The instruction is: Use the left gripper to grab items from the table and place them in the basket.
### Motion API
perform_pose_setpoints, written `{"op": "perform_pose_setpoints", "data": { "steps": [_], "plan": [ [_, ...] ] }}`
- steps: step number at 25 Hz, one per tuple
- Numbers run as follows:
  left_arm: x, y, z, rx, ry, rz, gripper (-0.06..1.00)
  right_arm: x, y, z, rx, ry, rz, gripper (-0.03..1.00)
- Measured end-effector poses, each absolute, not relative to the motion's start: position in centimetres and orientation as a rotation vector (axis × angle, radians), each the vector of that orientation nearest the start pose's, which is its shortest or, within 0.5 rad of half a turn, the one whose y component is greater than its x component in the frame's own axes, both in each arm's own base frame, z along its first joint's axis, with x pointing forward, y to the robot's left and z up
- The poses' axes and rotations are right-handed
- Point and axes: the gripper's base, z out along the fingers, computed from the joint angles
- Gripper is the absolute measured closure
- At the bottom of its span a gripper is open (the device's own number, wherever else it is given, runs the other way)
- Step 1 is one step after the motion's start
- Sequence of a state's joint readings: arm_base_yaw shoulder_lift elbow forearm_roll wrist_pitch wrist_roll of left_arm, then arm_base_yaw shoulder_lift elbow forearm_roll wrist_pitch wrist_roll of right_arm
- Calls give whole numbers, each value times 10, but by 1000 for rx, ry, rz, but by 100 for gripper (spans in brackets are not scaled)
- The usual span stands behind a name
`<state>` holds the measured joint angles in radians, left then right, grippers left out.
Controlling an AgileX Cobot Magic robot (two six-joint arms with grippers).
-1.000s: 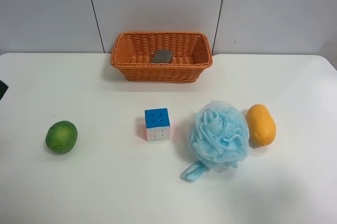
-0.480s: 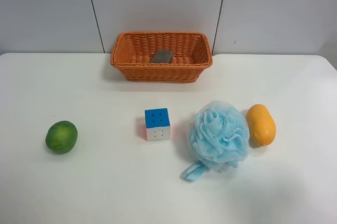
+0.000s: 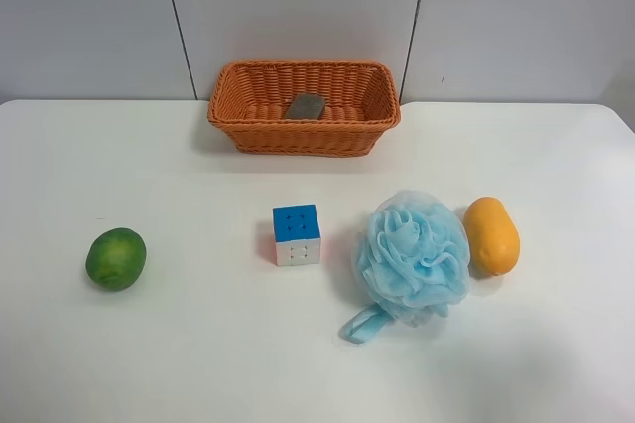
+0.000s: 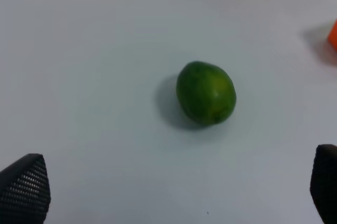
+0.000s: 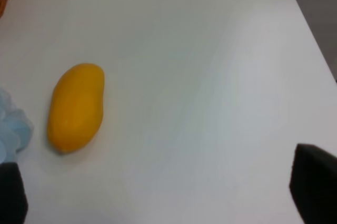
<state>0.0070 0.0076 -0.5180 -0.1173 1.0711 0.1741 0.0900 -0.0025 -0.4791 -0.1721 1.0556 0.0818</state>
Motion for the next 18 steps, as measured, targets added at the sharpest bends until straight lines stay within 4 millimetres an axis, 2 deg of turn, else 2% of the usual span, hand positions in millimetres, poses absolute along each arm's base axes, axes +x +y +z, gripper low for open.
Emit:
{"op": "perform_pose_setpoints", "data": {
  "steps": [18],
  "plan": [
    [-9, -11, 282, 193, 2014, -20, -5, -2, -14, 273, -3, 2047, -100, -2]
  ]
}}
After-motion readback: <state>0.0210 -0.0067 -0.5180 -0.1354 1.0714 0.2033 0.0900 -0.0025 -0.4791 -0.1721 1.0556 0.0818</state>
